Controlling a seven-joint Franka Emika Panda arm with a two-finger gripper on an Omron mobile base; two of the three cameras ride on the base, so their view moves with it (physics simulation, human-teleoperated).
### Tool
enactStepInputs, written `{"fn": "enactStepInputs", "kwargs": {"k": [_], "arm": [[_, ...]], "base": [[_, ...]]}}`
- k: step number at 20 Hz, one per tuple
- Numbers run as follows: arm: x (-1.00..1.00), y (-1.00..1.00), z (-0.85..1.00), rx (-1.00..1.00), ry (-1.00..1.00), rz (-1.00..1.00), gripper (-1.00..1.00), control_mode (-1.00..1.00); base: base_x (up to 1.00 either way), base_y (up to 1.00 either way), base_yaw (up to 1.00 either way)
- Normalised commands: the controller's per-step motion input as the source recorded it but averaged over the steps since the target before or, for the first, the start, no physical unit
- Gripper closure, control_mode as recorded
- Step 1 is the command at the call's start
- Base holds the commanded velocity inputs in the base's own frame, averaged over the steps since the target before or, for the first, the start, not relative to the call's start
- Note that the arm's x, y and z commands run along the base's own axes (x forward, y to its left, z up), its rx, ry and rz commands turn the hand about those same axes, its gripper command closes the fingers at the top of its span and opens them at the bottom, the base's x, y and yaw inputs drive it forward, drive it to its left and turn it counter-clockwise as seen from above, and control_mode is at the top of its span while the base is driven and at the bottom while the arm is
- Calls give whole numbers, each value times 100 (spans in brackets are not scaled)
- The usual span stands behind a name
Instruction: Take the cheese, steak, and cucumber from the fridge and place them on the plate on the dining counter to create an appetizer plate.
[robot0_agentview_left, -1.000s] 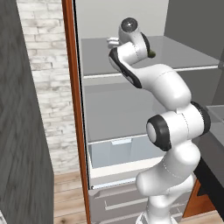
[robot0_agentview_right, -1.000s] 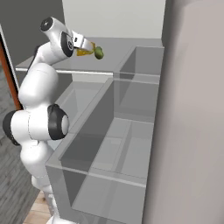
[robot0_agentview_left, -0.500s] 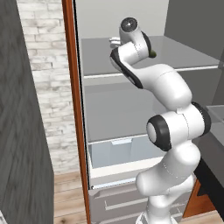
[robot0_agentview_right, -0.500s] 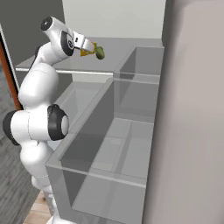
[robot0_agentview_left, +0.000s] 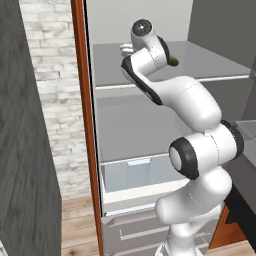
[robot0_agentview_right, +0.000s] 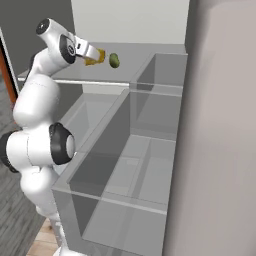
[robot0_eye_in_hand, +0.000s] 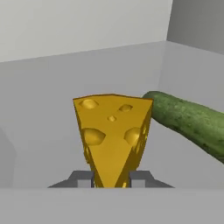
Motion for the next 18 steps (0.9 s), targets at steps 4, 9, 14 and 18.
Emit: {"fn": "enactStepInputs", "kwargs": {"k": [4,9,14,18], "arm": [[-89,42,-6,-1,-4,5,100,-100],[-100,1,12,0,-16,1,100,-100],[-97,0,24,0,-11,0,100,-100],[-78,0,35,0,-8,2,100,-100]], "base": [[0,0,0],[0,0,0],[0,0,0],[0,0,0]]}}
